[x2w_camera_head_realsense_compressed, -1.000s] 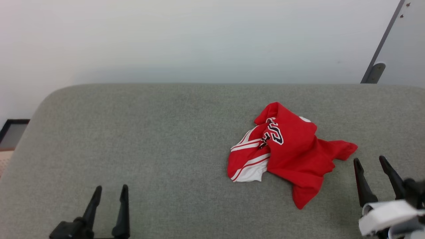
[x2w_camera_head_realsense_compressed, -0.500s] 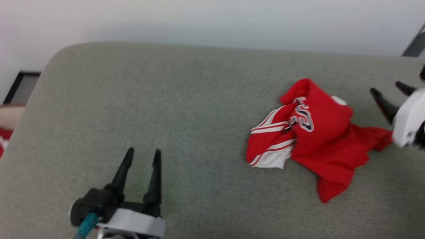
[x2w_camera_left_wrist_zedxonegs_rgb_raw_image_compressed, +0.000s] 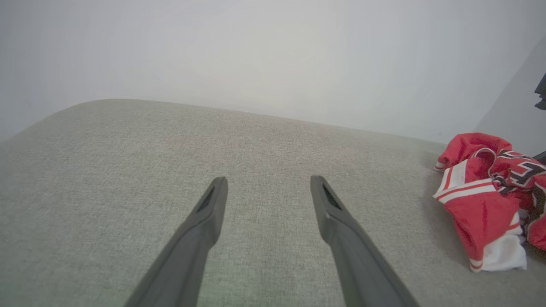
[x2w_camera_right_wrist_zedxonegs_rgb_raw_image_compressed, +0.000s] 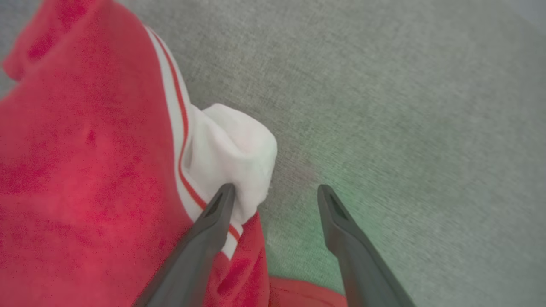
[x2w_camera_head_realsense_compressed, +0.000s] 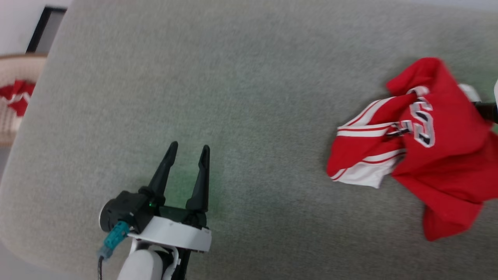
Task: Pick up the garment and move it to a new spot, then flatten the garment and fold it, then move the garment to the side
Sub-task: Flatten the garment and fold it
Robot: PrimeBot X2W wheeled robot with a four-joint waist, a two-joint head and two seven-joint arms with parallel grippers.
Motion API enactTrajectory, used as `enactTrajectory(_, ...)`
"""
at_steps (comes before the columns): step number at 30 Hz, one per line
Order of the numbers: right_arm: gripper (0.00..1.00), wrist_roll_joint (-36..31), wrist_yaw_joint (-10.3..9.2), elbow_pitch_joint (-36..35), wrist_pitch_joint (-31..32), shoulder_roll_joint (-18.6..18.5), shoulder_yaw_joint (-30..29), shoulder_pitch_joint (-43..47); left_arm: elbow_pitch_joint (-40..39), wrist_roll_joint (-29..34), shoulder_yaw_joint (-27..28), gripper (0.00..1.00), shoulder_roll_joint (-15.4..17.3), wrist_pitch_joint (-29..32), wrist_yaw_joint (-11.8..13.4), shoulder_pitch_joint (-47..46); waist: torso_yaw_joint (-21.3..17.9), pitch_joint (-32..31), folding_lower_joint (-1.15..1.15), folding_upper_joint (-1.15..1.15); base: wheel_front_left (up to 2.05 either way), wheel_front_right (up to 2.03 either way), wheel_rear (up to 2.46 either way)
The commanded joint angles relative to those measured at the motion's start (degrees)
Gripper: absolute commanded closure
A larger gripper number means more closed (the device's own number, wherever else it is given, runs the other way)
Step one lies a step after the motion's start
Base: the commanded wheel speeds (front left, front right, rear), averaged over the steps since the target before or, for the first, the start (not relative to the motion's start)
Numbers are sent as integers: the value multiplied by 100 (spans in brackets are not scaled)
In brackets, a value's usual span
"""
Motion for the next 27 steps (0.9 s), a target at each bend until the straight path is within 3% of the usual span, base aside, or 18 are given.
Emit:
enactTrajectory(1,0,44,-8,13,39,-49,92,-62,-7,-39,-15,0,-16,-2,-12,-72,337,437,0,0,0,0,0)
enactTrajectory(6,0,208,-8,77,217,-80,560,-5,40,-124,-65,0,-16,-2,-12,-215,330,555,0,0,0,0,0)
enactTrajectory(7,11,276,-8,37,238,-70,674,16,59,-138,-73,0,-16,-2,-12,-228,317,556,0,0,0,0,0)
enactTrajectory(8,34,339,-7,-34,178,-67,766,13,72,-143,-85,0,-17,-2,-12,-249,301,554,0,0,0,0,0)
enactTrajectory(9,62,402,-7,-65,107,-69,818,3,87,-155,-91,0,-16,-2,-12,-271,283,547,0,0,0,0,0)
enactTrajectory(10,98,456,-7,-111,62,-87,898,-5,104,-163,-103,0,-16,-2,-12,-281,264,529,0,0,0,0,0)
enactTrajectory(17,100,780,-7,-286,-830,-328,963,-248,119,-77,-74,0,-15,-2,-12,-236,38,331,0,0,0,0,0)
enactTrajectory(27,100,1010,-8,-420,-2523,-1226,687,122,64,79,36,0,12,-2,-12,-146,-477,106,0,0,0,0,0)
